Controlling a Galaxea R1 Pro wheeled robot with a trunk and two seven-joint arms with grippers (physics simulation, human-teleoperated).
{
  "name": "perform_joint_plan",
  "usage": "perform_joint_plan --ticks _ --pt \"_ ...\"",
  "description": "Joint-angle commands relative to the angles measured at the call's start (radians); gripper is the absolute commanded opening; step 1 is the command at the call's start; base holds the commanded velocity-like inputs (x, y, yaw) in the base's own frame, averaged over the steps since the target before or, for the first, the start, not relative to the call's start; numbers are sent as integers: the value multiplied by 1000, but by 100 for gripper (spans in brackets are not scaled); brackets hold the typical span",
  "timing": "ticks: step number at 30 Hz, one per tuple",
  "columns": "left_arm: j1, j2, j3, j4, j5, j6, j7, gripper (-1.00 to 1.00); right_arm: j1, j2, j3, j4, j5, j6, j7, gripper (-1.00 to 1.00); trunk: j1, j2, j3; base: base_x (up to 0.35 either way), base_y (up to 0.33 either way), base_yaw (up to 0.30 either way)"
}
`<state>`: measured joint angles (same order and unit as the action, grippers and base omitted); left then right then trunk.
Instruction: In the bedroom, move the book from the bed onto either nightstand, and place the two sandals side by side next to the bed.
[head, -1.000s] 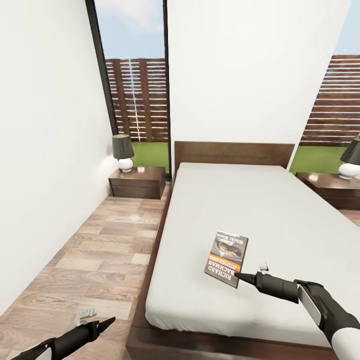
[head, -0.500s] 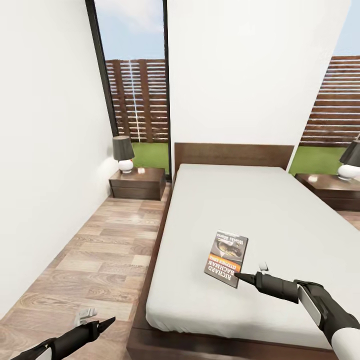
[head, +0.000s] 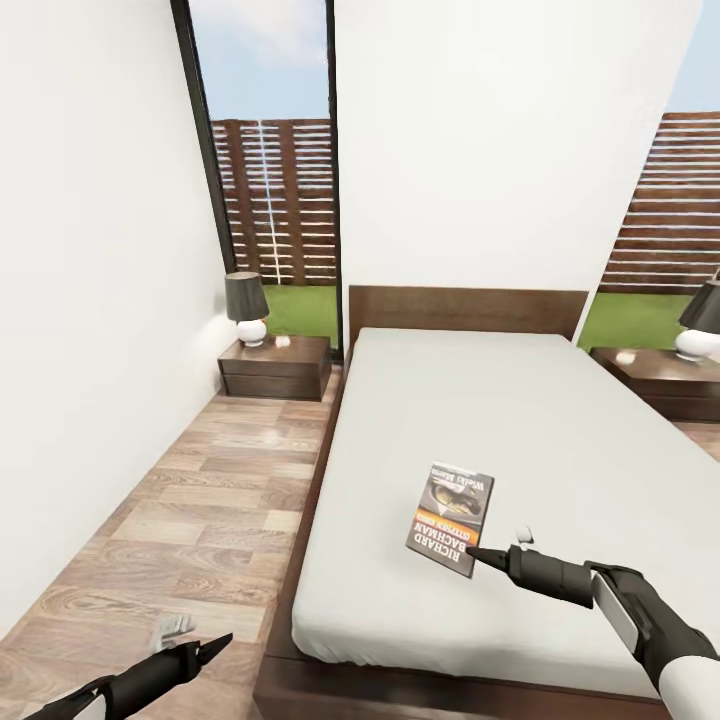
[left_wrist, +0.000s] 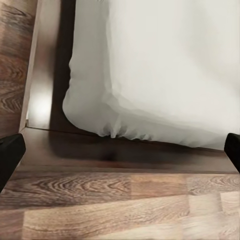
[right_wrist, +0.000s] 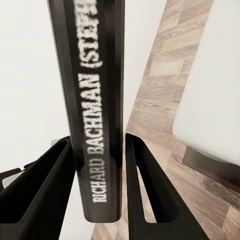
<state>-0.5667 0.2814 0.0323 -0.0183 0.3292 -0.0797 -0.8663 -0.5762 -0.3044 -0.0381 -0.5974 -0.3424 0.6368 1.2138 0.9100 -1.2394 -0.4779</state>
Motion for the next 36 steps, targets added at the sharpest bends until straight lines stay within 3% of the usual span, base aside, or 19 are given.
perform_joint_plan --ticks 1,11,36 --pt "-1 -1 3 1 -4 -8 -2 100 -1 0 0 0 -5 7 1 -100 0 -1 -1 0 0 0" --pt "-1 -52 8 3 3 -4 -1 100 -1 1 0 2 -6 7 3 -100 0 -1 -1 0 0 0" --pt "-1 -65 8 3 2 -2 -1 100 -1 1 0 1 -6 7 9 -100 0 -1 27 0 0 0"
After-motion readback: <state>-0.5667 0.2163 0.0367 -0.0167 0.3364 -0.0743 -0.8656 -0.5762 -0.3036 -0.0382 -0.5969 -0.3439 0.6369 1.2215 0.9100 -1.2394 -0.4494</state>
